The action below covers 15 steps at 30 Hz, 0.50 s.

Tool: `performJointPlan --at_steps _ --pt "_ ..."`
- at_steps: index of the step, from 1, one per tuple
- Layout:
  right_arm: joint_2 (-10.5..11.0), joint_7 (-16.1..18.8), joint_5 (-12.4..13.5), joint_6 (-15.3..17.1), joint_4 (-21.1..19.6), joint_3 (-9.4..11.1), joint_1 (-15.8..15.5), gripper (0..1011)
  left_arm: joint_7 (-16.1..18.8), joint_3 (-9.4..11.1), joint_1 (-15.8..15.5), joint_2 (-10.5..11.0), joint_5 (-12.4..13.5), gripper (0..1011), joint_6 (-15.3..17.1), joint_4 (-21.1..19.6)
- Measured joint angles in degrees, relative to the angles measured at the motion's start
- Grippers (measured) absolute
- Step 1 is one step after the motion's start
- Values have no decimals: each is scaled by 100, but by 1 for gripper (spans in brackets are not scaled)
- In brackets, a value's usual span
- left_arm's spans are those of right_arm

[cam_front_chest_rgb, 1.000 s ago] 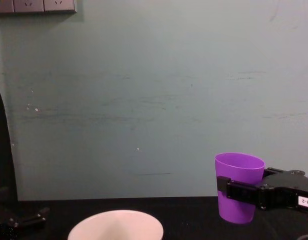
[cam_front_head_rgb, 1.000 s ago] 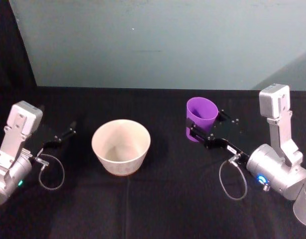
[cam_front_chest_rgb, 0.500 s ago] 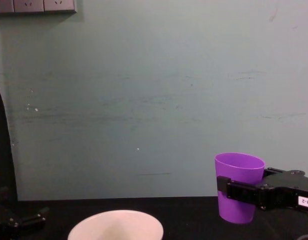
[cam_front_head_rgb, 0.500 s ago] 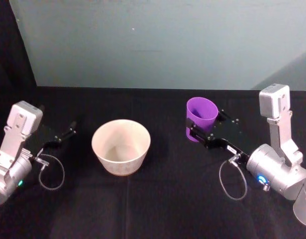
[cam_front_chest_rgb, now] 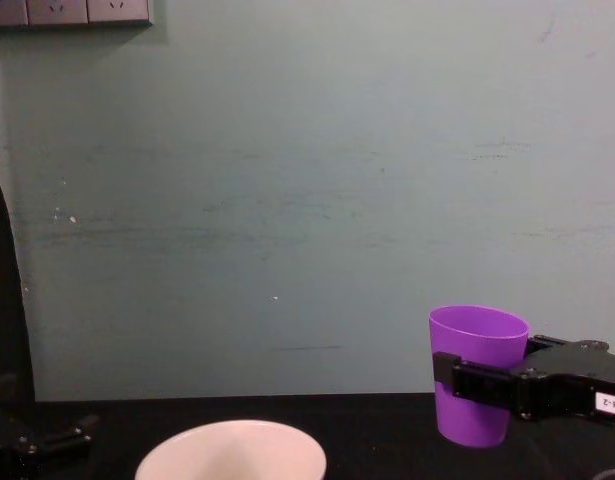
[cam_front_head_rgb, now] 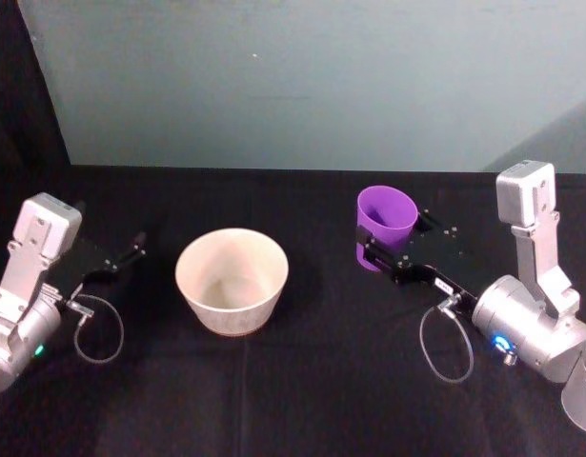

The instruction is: Pick up the cup and pour the mung beans from the cup into the bowl.

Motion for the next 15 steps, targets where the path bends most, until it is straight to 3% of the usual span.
performJointPlan --at_steps 8,15 --pt "0 0 0 0 2 -5 7 732 0 0 0 0 0 1011 0 0" --pt "-85 69 -203 89 247 -299 420 732 0 0 0 0 0 1011 0 1"
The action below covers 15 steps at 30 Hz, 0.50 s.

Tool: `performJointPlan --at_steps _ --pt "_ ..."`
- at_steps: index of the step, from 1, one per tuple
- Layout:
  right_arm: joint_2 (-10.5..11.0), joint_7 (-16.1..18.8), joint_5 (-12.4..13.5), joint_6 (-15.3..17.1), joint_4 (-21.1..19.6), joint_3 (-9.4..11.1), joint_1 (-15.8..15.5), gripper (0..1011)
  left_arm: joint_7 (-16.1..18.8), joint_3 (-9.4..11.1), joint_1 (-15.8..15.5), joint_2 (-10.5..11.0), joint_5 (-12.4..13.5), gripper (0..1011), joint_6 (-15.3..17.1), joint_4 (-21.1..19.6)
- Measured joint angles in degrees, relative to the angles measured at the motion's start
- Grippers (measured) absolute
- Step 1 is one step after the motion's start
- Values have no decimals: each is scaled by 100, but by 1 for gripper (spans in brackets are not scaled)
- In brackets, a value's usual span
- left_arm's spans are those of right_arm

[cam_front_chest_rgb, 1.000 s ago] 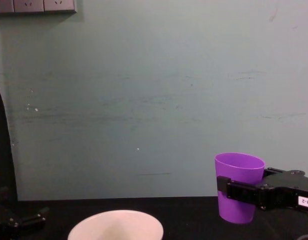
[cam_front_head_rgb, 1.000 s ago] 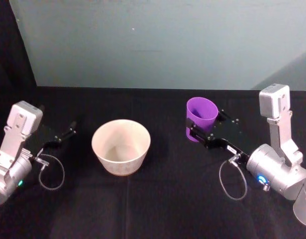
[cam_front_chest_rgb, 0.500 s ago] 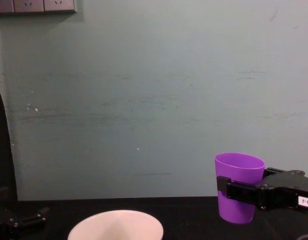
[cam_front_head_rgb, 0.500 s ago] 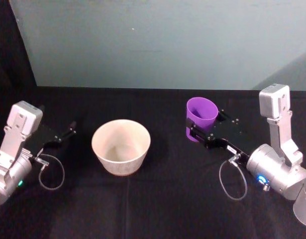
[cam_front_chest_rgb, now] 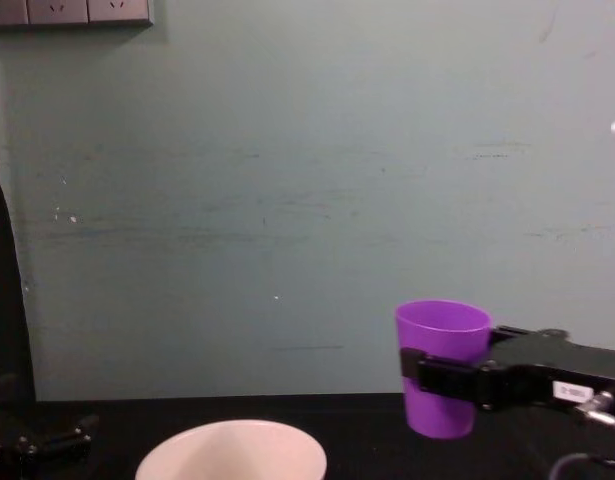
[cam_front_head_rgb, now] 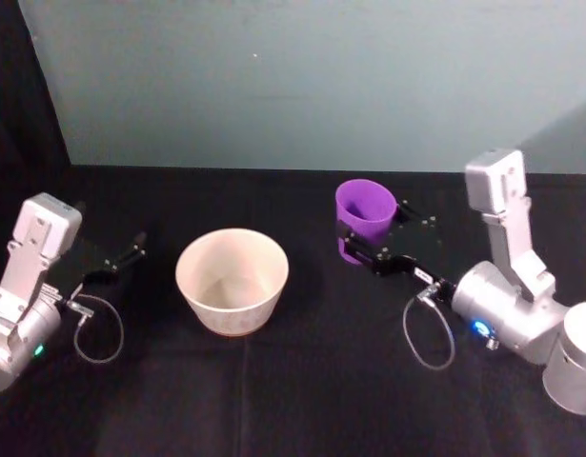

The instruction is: Pick up the cup and pour the mung beans from the cup into the bowl.

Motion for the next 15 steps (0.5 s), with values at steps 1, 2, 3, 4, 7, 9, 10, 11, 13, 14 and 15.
performJointPlan --at_steps 1,2,3,4,7,9,10,11,13,14,15 --pt "-12 5 -25 6 28 -31 40 732 0 0 0 0 0 1011 0 0" --pt "-24 10 -42 11 49 -53 74 732 0 0 0 0 0 1011 0 0" --pt "-58 23 -93 20 103 -111 156 732 0 0 0 0 0 1011 0 0" --pt "-58 23 -93 20 103 -111 156 732 0 0 0 0 0 1011 0 0" --pt "-126 42 -197 46 207 -233 320 732 0 0 0 0 0 1011 0 0" --pt "-170 46 -312 64 286 -329 435 732 0 0 0 0 0 1011 0 0" --pt "-197 44 -396 72 325 -396 505 732 0 0 0 0 0 1011 0 0" --pt "-213 44 -444 79 342 -432 543 733 0 0 0 0 0 1011 0 0" --pt "-246 18 -612 93 374 -528 642 732 0 0 0 0 0 1011 0 0" --pt "-257 1 -671 98 382 -560 669 732 0 0 0 0 0 1012 0 0" --pt "-271 -13 -731 104 393 -594 698 732 0 0 0 0 0 1011 0 0"
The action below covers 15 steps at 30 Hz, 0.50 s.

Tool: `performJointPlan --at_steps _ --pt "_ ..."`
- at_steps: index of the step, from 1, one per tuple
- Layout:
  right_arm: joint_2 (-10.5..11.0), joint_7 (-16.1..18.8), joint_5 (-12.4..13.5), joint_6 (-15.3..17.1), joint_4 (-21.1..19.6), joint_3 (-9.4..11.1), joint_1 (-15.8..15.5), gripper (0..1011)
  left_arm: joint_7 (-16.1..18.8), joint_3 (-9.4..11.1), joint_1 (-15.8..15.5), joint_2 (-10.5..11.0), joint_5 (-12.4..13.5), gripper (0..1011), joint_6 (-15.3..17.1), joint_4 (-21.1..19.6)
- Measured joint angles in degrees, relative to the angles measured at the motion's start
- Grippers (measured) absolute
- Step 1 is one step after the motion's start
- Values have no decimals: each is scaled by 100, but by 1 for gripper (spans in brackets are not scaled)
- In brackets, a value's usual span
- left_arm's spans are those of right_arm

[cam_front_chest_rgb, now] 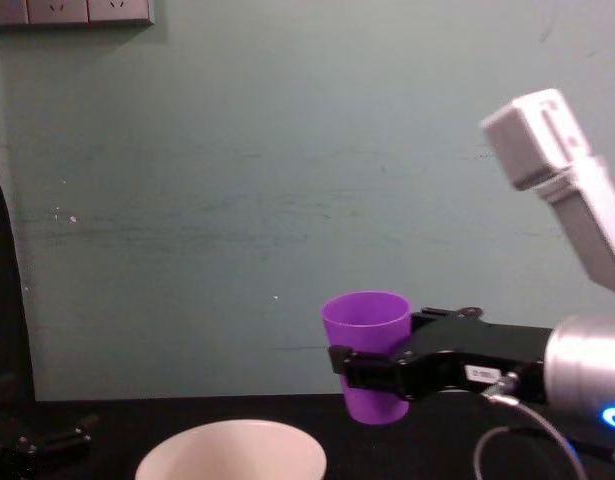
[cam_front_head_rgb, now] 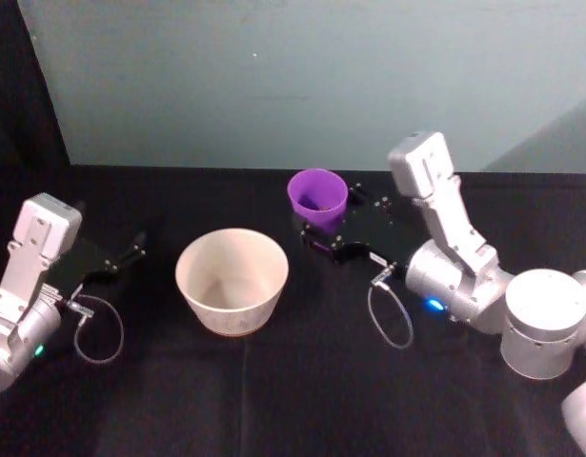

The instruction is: Pick up the cup and pour the mung beans from the cup into the bowl.

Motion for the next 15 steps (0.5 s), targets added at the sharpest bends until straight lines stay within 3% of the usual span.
performJointPlan --at_steps 10,14,15 --pt "-117 -138 -795 168 112 -345 351 732 0 0 0 0 0 1011 0 0" --pt "-116 -209 -1228 275 114 -560 493 732 0 0 0 0 0 1012 0 0" --pt "-110 -261 -1455 310 107 -667 541 732 0 0 0 0 0 1011 0 0"
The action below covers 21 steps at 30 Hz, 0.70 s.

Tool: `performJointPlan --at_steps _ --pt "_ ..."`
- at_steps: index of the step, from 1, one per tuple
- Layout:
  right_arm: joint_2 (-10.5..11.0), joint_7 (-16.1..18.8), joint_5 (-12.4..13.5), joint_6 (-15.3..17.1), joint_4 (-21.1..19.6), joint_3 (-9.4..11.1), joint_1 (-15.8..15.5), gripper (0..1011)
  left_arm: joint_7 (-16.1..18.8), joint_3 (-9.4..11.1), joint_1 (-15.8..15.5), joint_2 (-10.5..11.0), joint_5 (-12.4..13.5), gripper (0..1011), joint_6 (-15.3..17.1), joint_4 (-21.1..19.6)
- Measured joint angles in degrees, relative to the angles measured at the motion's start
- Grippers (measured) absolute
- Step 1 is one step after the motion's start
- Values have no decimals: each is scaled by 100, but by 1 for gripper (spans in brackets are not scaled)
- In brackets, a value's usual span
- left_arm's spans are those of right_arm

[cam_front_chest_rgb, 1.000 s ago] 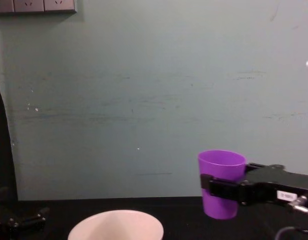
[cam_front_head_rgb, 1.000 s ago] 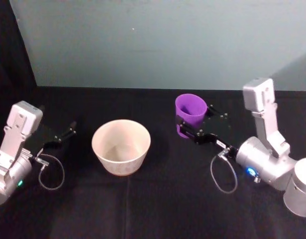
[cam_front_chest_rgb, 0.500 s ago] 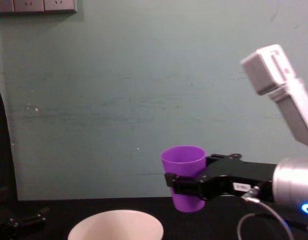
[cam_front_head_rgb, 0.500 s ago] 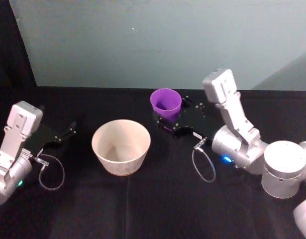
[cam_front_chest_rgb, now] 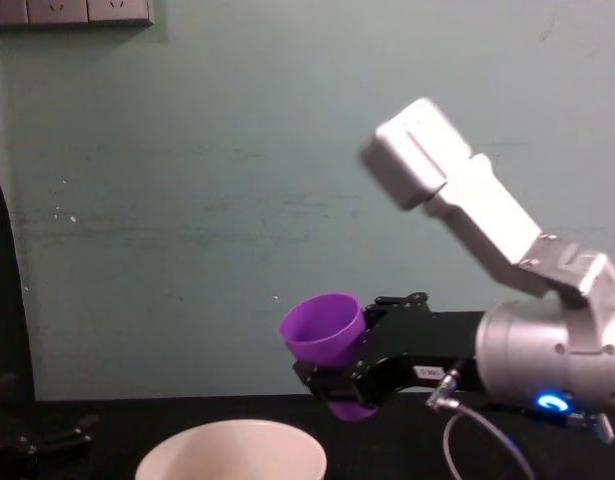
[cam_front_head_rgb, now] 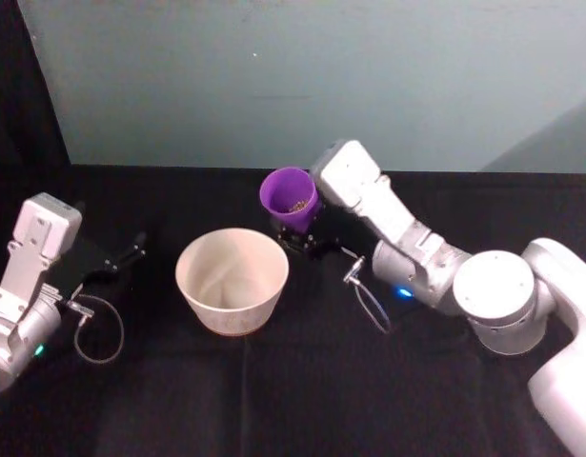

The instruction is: Pick up the cup and pour the mung beans from the cup into the bowl.

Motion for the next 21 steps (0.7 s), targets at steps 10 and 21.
performJointPlan --at_steps 10,21 --pt "59 -337 -1219 59 -91 -577 148 732 0 0 0 0 0 1011 0 0" --pt "78 -461 -2095 69 -102 -925 257 732 0 0 0 0 0 1011 0 0"
